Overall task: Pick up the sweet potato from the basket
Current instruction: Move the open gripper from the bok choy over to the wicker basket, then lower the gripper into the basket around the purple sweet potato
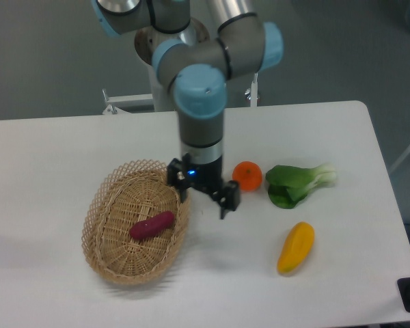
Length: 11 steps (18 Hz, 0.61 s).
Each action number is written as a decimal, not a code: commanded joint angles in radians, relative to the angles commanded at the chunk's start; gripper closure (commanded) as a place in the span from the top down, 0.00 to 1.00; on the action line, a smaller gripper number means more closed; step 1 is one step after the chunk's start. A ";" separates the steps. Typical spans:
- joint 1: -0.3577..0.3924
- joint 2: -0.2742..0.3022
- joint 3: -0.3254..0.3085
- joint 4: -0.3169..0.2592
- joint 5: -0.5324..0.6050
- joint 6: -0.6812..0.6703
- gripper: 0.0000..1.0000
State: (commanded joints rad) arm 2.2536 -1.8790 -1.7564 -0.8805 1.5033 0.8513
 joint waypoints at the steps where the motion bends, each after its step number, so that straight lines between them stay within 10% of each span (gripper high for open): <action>1: -0.009 -0.014 0.000 0.000 0.000 0.015 1.00; 11: -0.091 -0.114 -0.005 0.028 0.012 0.090 1.00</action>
State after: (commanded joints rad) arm 2.1629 -1.9926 -1.7610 -0.8529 1.5156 0.9418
